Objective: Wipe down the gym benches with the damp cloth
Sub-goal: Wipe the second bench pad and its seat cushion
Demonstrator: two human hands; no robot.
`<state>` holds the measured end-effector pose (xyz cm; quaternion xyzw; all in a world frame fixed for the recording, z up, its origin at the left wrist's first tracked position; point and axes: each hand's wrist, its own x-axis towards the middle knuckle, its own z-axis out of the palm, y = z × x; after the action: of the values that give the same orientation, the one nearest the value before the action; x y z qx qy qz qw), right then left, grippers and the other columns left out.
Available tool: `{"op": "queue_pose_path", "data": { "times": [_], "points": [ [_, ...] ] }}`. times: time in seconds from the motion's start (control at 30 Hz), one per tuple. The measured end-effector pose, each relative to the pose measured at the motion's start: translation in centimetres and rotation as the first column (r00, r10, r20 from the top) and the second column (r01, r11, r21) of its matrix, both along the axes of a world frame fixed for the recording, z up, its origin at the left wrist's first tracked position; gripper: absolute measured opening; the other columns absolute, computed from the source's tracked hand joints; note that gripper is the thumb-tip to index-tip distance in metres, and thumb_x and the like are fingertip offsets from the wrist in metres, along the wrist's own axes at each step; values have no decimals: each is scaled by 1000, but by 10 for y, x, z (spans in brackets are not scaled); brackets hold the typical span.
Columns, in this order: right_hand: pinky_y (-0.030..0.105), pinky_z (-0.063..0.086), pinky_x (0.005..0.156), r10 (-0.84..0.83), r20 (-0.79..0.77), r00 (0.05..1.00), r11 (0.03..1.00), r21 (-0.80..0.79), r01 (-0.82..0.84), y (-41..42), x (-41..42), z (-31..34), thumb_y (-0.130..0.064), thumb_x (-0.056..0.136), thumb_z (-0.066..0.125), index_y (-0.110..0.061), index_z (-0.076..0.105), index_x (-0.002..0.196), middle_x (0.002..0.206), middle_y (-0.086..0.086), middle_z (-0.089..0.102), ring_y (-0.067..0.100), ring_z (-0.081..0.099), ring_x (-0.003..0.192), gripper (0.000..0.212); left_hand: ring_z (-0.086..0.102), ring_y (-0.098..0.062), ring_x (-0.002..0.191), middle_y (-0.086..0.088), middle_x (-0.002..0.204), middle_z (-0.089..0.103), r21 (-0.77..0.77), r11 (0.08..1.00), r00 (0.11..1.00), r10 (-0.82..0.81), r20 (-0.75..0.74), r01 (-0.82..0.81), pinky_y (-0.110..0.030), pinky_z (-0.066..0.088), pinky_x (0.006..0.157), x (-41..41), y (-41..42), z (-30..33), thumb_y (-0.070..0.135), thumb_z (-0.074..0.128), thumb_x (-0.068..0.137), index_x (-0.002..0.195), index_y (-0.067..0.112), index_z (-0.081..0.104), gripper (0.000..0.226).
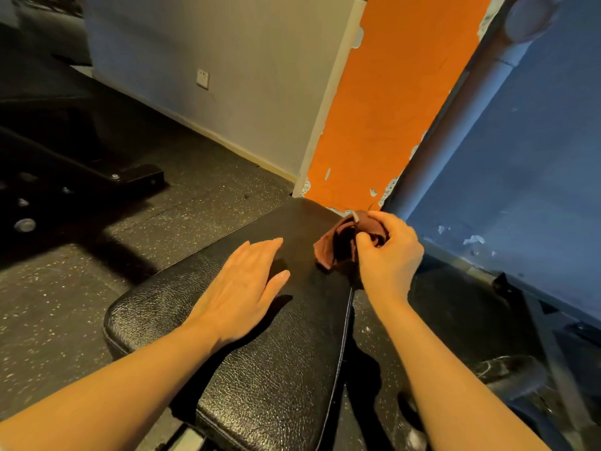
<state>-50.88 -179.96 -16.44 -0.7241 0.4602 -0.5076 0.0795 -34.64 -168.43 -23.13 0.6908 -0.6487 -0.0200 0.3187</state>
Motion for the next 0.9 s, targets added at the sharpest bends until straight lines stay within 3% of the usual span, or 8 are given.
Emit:
{"op": "queue_pose_path", "data": {
  "times": [0.07, 0.17, 0.3, 0.37, 0.47, 0.57, 0.77, 0.9],
  "points": [
    [28, 50, 85, 216, -112, 970, 974, 90, -207, 1, -1, 0, -8, 78, 69, -33, 70, 101, 92, -24, 66, 2, 60, 91, 34, 28, -9, 140, 4, 150, 38, 25, 1000, 999, -4, 45, 3, -19, -1, 116, 1, -1, -2, 60, 10, 91, 149, 21, 25, 72],
    [21, 48, 89, 629, -202, 751, 738, 458, -495, 8, 3, -13, -22, 81, 76, -35, 71, 103, 91, -32, 63, -14, 57, 91, 26, 32, -12, 138, 2, 147, 40, 58, 998, 995, -20, 103, 14, -26, 5, 119, 3, -2, -4, 57, 14, 93, 147, 21, 29, 67],
    [36, 23, 113, 467, -321, 824, 859, 387, -336, -5, 11, -42, -43, 82, 71, -30, 48, 140, 148, -1, 38, 15, 27, 139, 64, 35, -15, 135, 0, 141, 45, 49, 999, 992, -9, 126, 3, -28, 11, 118, 1, -3, -4, 47, 27, 97, 141, 20, 34, 52],
    [44, 9, 119, 511, -426, 746, 834, 457, -310, -6, 18, -51, -57, 87, 57, -36, 34, 147, 159, 4, 21, 24, 9, 148, 67, 31, -17, 138, -2, 145, 41, 48, 999, 992, 12, 128, -18, -27, 10, 118, 0, -4, -4, 38, 37, 100, 144, 17, 33, 49],
    [39, 0, 121, 645, -466, 606, 745, 562, -360, 1, 21, -54, -47, 97, 47, -37, 27, 149, 162, 3, 9, 23, -2, 149, 57, 25, -20, 142, -7, 150, 35, 62, 996, 991, 52, 127, -60, -28, 11, 117, 1, -4, -5, 33, 41, 100, 147, 10, 29, 53],
    [39, 2, 120, 621, -543, 565, 779, 507, -369, -6, 17, -53, -42, 99, 46, -34, 29, 149, 161, 2, 14, 19, 6, 149, 54, 20, -22, 146, -9, 156, 27, 121, 989, 978, 58, 201, -84, -33, 10, 120, 1, -7, -8, 38, 31, 103, 149, 9, 28, 55],
    [54, 9, 116, 325, -626, 709, 884, 468, 8, -77, 24, -56, -41, 101, 36, -31, 32, 148, 157, 9, 26, 31, 19, 145, 49, 11, -19, 148, -2, 160, 18, 274, 954, 937, 22, 349, -124, -36, 2, 120, -2, -9, -3, 58, -9, 86, 153, 20, 19, 81],
    [50, 12, 116, 339, -690, 640, 914, 402, -51, -59, 45, -64, -67, 91, 35, -37, 31, 146, 156, 14, 24, 37, 18, 143, 63, 8, -20, 148, -4, 161, 14, 289, 946, 920, 22, 391, -145, -37, 2, 120, -3, -10, -5, 57, -9, 86, 153, 19, 13, 80]
  ]
}}
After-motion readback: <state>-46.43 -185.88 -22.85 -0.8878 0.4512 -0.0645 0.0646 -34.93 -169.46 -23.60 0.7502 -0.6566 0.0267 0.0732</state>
